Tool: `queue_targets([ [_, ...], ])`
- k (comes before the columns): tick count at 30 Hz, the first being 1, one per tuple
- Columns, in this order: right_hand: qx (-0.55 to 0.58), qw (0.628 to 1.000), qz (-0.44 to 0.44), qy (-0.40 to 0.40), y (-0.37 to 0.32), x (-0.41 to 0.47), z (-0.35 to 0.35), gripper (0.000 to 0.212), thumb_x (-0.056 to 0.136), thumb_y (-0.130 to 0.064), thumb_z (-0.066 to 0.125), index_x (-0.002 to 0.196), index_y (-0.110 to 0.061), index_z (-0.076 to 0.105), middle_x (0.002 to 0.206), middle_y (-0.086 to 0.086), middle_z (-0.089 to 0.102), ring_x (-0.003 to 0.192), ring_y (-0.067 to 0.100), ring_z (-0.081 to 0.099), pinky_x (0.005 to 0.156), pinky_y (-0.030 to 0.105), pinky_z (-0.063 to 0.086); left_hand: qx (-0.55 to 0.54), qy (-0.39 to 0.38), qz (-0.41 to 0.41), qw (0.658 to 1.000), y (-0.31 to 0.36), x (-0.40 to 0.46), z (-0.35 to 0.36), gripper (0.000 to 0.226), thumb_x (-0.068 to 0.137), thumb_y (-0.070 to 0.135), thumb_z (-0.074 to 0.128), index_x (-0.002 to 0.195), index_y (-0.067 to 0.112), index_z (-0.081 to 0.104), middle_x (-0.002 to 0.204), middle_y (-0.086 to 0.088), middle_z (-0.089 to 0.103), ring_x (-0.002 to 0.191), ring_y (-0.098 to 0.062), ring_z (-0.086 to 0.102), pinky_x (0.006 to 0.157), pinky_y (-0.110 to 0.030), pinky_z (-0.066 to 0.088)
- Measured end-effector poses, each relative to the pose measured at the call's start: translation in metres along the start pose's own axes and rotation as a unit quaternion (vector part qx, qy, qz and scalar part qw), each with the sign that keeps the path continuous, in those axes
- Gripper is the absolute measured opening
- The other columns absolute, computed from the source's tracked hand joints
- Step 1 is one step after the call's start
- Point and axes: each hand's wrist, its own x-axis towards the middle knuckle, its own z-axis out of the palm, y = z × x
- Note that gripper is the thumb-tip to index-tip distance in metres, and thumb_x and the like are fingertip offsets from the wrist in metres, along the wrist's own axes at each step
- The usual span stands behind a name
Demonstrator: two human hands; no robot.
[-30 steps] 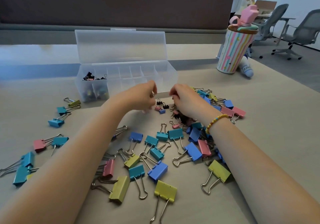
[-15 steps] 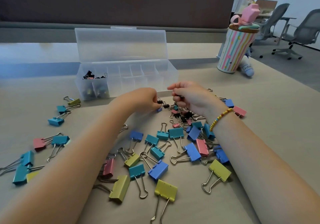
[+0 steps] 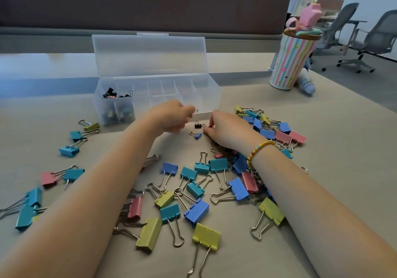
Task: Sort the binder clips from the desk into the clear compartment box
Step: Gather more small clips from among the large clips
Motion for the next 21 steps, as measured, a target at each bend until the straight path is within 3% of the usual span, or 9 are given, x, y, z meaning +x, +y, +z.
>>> queue_targets([
  [2, -0.004, 1.0, -0.005, 0.002, 0.0, 0.0, 0.001, 0.028, 0.096, -0.035, 0.045, 0.112, -0.013, 0.049, 0.094, 0.004, 0.057, 0.083, 0.018, 0.053, 0.068, 0.03, 0.044, -0.234, -0.041, -0.034, 0.971, 0.004, -0.004, -0.002, 0.02, 0.094, 0.018, 0.037, 0.078, 0.012, 0.046, 0.061, -0.001, 0.042, 0.044, -0.008, 0.036, 0.034, -0.012, 0.028],
  [4, 0.032, 0.999, -0.004, -0.01, 0.0, -0.001, -0.002, 0.021, 0.096, -0.033, 0.043, 0.104, -0.014, 0.049, 0.082, 0.001, 0.053, 0.077, 0.017, 0.053, 0.064, 0.03, 0.044, -0.38, -0.072, -0.044, 0.921, 0.006, -0.006, -0.004, 0.023, 0.092, 0.012, 0.03, 0.072, 0.013, 0.041, 0.056, 0.0, 0.041, 0.038, -0.005, 0.034, 0.03, -0.011, 0.022],
  [7, 0.286, 0.956, 0.031, -0.062, 0.002, -0.001, -0.013, 0.022, 0.097, -0.029, 0.039, 0.081, -0.017, 0.047, 0.067, -0.002, 0.042, 0.058, 0.012, 0.04, 0.049, 0.023, 0.031, -0.477, -0.08, -0.04, 0.874, 0.008, -0.008, -0.005, 0.025, 0.088, 0.009, 0.023, 0.07, 0.011, 0.04, 0.06, -0.002, 0.041, 0.039, -0.007, 0.035, 0.029, -0.011, 0.022],
  [9, 0.57, 0.809, 0.055, -0.132, 0.008, -0.001, -0.021, 0.024, 0.097, -0.027, 0.033, 0.076, -0.018, 0.04, 0.063, -0.005, 0.034, 0.053, 0.008, 0.028, 0.041, 0.017, 0.02, -0.502, -0.067, -0.034, 0.862, 0.01, -0.012, -0.005, 0.022, 0.086, 0.009, 0.023, 0.072, 0.01, 0.04, 0.063, -0.004, 0.041, 0.042, -0.009, 0.037, 0.03, -0.012, 0.023],
  [11, 0.728, 0.662, 0.031, -0.178, 0.016, -0.001, -0.021, 0.025, 0.097, -0.027, 0.028, 0.076, -0.017, 0.035, 0.065, -0.004, 0.032, 0.054, 0.007, 0.025, 0.04, 0.016, 0.016, -0.502, -0.058, -0.03, 0.862, 0.01, -0.014, -0.006, 0.02, 0.086, 0.012, 0.026, 0.074, 0.009, 0.041, 0.065, -0.005, 0.043, 0.047, -0.01, 0.036, 0.033, -0.012, 0.025],
  [13, 0.775, 0.606, 0.03, -0.177, 0.019, -0.002, -0.019, 0.029, 0.098, -0.034, 0.026, 0.078, -0.015, 0.035, 0.068, -0.002, 0.035, 0.055, 0.007, 0.026, 0.04, 0.015, 0.016, -0.48, -0.056, -0.03, 0.875, 0.009, -0.013, -0.007, 0.027, 0.09, 0.021, 0.029, 0.068, 0.012, 0.041, 0.062, -0.004, 0.044, 0.045, -0.01, 0.038, 0.033, -0.012, 0.025],
  [17, 0.792, 0.59, 0.102, -0.116, 0.022, 0.003, -0.015, 0.037, 0.098, -0.043, 0.035, 0.075, -0.015, 0.042, 0.066, 0.0, 0.043, 0.049, 0.006, 0.029, 0.033, 0.012, 0.019, -0.334, 0.0, -0.021, 0.942, 0.008, -0.006, -0.014, 0.042, 0.098, 0.033, 0.036, 0.059, 0.02, 0.034, 0.04, 0.008, 0.037, 0.037, -0.006, 0.033, 0.033, -0.011, 0.02],
  [19, 0.765, 0.626, 0.116, -0.093, 0.023, 0.004, -0.015, 0.028, 0.099, -0.03, 0.041, 0.076, -0.014, 0.046, 0.066, -0.001, 0.043, 0.046, 0.004, 0.031, 0.032, 0.011, 0.023, -0.127, 0.048, 0.012, 0.991, 0.006, -0.005, -0.022, 0.04, 0.099, 0.033, 0.037, 0.063, 0.018, 0.044, 0.044, 0.006, 0.038, 0.04, -0.008, 0.035, 0.039, -0.014, 0.025],
  [21, 0.695, 0.705, 0.11, -0.087, 0.021, 0.002, -0.016, 0.019, 0.098, -0.021, 0.043, 0.085, -0.012, 0.052, 0.066, -0.002, 0.043, 0.048, 0.005, 0.031, 0.035, 0.012, 0.024, 0.148, 0.089, 0.05, 0.984, -0.001, -0.005, -0.029, 0.033, 0.098, 0.03, 0.042, 0.077, 0.012, 0.059, 0.062, -0.001, 0.048, 0.058, -0.015, 0.044, 0.053, -0.023, 0.032],
])
